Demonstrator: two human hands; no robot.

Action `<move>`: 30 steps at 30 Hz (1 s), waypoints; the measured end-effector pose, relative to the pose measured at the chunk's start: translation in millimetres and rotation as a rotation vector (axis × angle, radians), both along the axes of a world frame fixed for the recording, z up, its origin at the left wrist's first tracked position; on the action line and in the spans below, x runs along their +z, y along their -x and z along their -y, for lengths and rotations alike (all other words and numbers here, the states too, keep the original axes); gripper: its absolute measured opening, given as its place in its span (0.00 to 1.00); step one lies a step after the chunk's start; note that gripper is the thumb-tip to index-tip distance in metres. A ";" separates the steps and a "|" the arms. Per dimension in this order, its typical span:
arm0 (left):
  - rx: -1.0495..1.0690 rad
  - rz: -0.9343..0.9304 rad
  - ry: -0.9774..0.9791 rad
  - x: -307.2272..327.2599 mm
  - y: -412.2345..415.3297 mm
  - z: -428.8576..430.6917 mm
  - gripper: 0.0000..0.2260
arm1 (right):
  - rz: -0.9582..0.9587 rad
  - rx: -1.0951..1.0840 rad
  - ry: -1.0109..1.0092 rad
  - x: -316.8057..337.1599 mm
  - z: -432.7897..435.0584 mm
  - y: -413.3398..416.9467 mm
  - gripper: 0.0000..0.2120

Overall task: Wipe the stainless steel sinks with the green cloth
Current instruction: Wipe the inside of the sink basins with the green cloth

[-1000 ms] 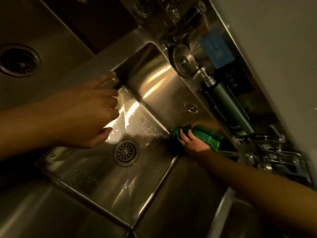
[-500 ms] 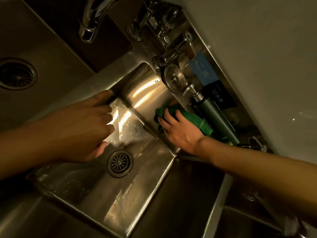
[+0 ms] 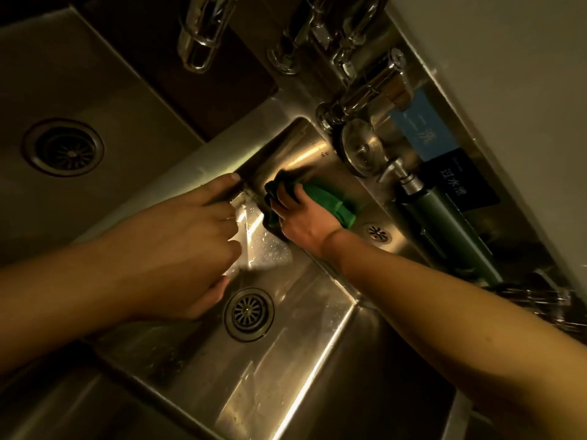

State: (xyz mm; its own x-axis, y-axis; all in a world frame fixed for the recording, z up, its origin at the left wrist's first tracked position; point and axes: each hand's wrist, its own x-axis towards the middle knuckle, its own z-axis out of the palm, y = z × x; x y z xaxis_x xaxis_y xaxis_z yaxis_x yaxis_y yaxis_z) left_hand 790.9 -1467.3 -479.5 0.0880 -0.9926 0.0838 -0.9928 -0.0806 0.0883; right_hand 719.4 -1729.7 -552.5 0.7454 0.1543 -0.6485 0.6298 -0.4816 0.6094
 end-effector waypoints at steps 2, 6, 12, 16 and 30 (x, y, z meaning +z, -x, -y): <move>0.000 -0.016 -0.022 3.0 -0.4 0.3 0.19 | -0.032 0.020 -0.023 -11.7 1.6 8.1 0.22; -0.007 -0.035 -0.053 6.9 0.0 1.3 0.17 | -0.147 0.039 0.010 -18.0 20.4 58.8 0.20; 0.016 -0.053 -0.071 10.8 1.2 2.3 0.16 | -0.260 -0.202 0.000 21.9 41.5 128.1 0.22; 0.013 -0.074 -0.080 15.8 1.3 2.5 0.13 | -0.190 -0.302 -0.075 60.0 33.3 120.0 0.22; 0.016 -0.034 -0.106 17.2 2.1 3.4 0.13 | 0.107 -0.036 -0.098 82.1 -27.5 -39.6 0.19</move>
